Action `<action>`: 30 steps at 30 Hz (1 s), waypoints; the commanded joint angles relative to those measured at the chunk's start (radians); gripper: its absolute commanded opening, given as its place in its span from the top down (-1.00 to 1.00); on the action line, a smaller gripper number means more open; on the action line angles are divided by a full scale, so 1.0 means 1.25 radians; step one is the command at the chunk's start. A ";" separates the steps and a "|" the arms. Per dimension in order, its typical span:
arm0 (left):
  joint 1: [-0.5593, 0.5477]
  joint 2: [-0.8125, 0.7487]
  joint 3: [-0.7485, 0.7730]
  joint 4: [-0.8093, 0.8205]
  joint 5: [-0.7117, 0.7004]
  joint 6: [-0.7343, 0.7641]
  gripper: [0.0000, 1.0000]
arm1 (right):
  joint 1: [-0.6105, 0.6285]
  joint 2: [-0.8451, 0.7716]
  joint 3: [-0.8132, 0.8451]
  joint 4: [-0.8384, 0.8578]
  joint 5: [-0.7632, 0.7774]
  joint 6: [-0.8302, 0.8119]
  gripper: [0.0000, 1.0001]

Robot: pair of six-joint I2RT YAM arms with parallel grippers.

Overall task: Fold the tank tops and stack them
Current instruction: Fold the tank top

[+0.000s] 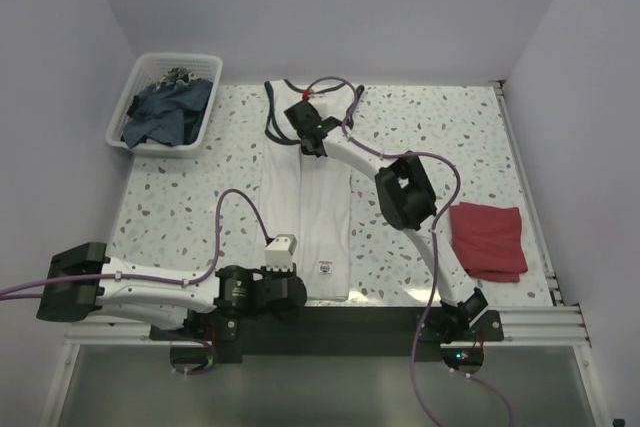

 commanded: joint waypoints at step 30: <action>-0.018 0.008 -0.014 0.020 0.010 -0.023 1.00 | 0.043 -0.052 0.037 0.049 0.009 0.011 1.00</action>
